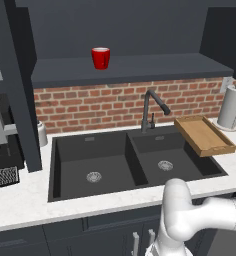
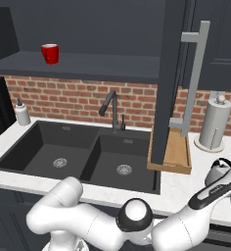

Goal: Pick the kettle from the counter and place it on the tray. Then pick the mug from the cabinet and place it on the tray. Then close the cabinet doors.

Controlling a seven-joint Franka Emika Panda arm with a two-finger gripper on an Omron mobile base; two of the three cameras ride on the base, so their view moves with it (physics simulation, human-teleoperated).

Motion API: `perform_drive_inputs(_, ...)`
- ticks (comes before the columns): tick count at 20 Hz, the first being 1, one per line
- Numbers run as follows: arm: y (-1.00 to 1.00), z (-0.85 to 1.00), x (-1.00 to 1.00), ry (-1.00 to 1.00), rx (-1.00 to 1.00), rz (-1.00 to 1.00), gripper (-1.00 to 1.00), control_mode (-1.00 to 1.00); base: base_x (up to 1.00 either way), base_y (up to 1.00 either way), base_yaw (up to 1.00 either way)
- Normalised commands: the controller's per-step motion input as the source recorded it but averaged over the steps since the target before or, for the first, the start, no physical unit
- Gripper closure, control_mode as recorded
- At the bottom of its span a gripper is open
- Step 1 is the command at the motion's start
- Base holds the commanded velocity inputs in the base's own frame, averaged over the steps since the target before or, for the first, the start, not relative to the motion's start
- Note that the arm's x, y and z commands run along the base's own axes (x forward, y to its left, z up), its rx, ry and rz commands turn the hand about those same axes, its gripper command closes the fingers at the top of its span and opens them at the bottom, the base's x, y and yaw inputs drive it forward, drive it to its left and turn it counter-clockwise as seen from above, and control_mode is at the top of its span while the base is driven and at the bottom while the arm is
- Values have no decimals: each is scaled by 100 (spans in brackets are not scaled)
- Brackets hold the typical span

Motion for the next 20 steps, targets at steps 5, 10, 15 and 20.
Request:
perform_drive_inputs(5, 12, 6, -56, -1, 1, -7, 100, -100, 0, 0, 0)
perform_drive_inputs(10, 36, 11, -51, -2, 0, -15, 100, -100, 0, 0, 0)
perform_drive_inputs(15, 57, 2, -53, -6, 0, -20, 100, -100, 0, 0, 0)
perform_drive_inputs(20, 53, 0, -43, -4, 0, -19, 100, -100, 0, 0, 0)
